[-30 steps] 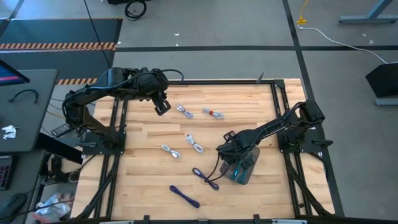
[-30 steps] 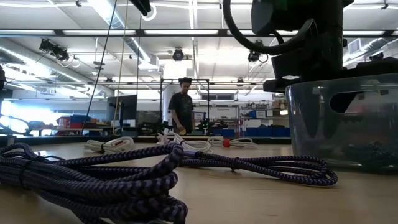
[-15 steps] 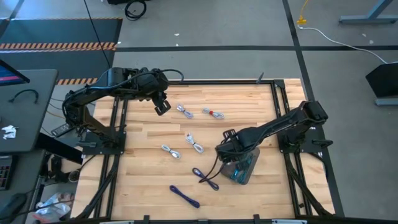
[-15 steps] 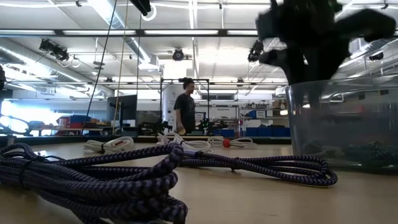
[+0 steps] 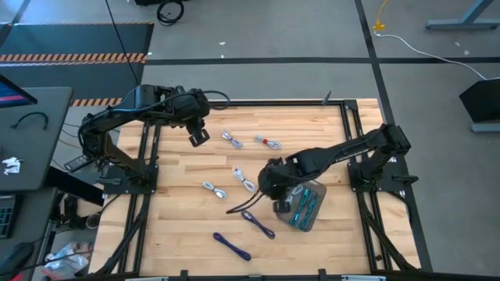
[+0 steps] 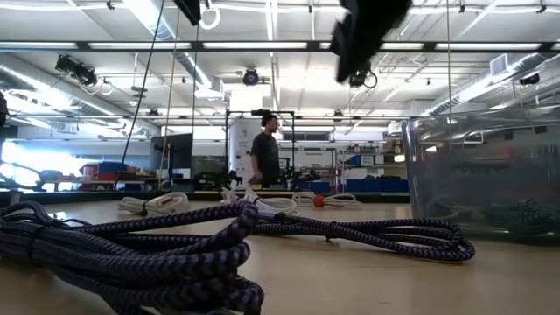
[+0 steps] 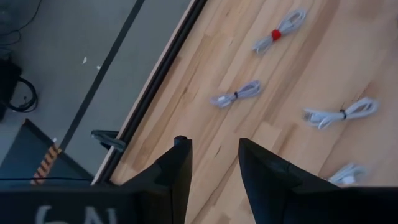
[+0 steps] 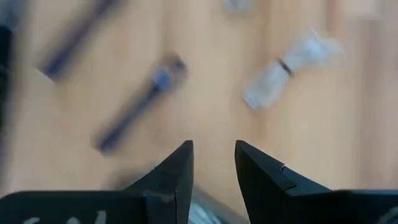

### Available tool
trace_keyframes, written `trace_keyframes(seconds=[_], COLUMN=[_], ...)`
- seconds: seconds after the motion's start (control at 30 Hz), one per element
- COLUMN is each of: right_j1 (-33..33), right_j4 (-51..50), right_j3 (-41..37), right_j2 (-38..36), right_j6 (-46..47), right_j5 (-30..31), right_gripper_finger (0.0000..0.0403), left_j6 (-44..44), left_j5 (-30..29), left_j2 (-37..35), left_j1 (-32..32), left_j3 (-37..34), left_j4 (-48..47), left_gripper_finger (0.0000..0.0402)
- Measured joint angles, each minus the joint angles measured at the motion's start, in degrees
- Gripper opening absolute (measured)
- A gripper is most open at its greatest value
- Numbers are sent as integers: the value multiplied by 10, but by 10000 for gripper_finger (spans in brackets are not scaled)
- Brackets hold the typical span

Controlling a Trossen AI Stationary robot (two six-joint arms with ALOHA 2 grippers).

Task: Pick and place USB-C Cables
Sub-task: Put the top purple charger cable into the gray bin

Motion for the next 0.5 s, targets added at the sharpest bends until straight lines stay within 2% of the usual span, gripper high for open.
trace_keyframes(seconds=[0.17,0.3,0.5], right_j1=[19,32,56], right_j4=[96,113,128], right_j3=[4,4,4], right_j2=[2,3,19], right_j6=[106,206,306], right_j5=[8,37,37], right_gripper_finger=[123,125,128], left_j6=[38,71,90], left_j5=[0,0,7], left_j2=[0,0,0], left_j1=[0,0,0], left_j3=[0,0,0], left_j4=[-10,-10,-10], left_gripper_finger=[137,137,137])
